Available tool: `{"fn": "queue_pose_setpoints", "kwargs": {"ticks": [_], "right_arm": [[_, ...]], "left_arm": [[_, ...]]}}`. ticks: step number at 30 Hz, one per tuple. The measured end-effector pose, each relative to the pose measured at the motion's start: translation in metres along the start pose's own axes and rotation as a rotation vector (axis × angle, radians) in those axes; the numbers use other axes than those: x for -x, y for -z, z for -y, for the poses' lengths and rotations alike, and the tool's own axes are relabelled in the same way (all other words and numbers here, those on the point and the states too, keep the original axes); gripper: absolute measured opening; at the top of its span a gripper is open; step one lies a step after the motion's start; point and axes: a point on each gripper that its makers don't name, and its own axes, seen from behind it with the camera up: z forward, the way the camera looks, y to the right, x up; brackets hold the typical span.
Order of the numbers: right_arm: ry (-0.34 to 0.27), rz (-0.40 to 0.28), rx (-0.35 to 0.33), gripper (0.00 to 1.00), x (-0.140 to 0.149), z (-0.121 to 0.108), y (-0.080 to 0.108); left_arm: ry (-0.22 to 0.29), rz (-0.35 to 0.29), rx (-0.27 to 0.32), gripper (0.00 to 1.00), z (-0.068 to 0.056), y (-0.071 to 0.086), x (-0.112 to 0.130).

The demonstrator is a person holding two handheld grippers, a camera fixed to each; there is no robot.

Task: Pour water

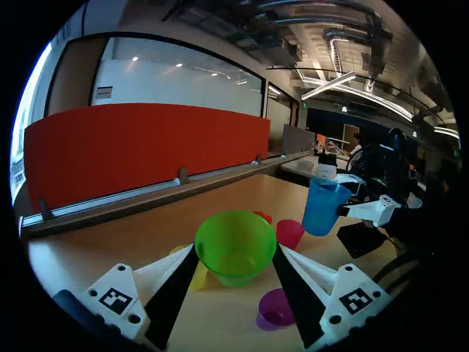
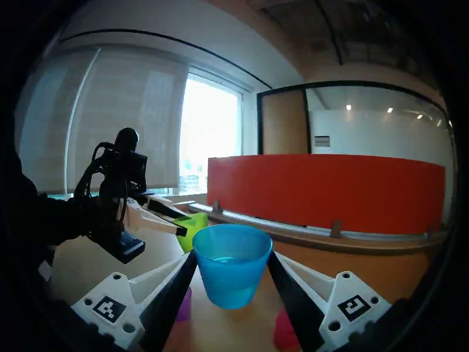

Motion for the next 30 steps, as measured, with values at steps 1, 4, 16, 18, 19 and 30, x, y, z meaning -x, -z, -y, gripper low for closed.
{"fn": "queue_pose_setpoints", "kwargs": {"ticks": [1, 4, 16, 18, 19, 30], "right_arm": [[0.002, 0.001, 0.000, 0.89, 0.000, 0.000, 0.000], [0.006, 0.003, 0.002, 0.89, -0.001, -0.001, 0.001], [0.018, 0.011, -0.001, 0.89, -0.003, 0.000, 0.001], [0.020, 0.011, -0.001, 0.89, -0.003, 0.000, 0.001], [0.020, 0.011, -0.001, 0.89, -0.003, 0.000, 0.001], [0.027, 0.013, -0.004, 0.89, -0.008, 0.001, 0.000]], "left_arm": [[-0.002, -0.007, 0.000, 0.86, 0.000, 0.000, -0.001], [-0.005, -0.027, -0.002, 0.86, -0.001, 0.001, -0.006], [0.012, -0.100, 0.007, 0.87, -0.011, 0.006, -0.024], [0.012, -0.106, 0.007, 0.87, -0.012, 0.006, -0.026], [0.011, -0.109, 0.006, 0.87, -0.012, 0.006, -0.027], [0.000, -0.141, 0.020, 0.87, -0.024, 0.007, -0.035]]}}
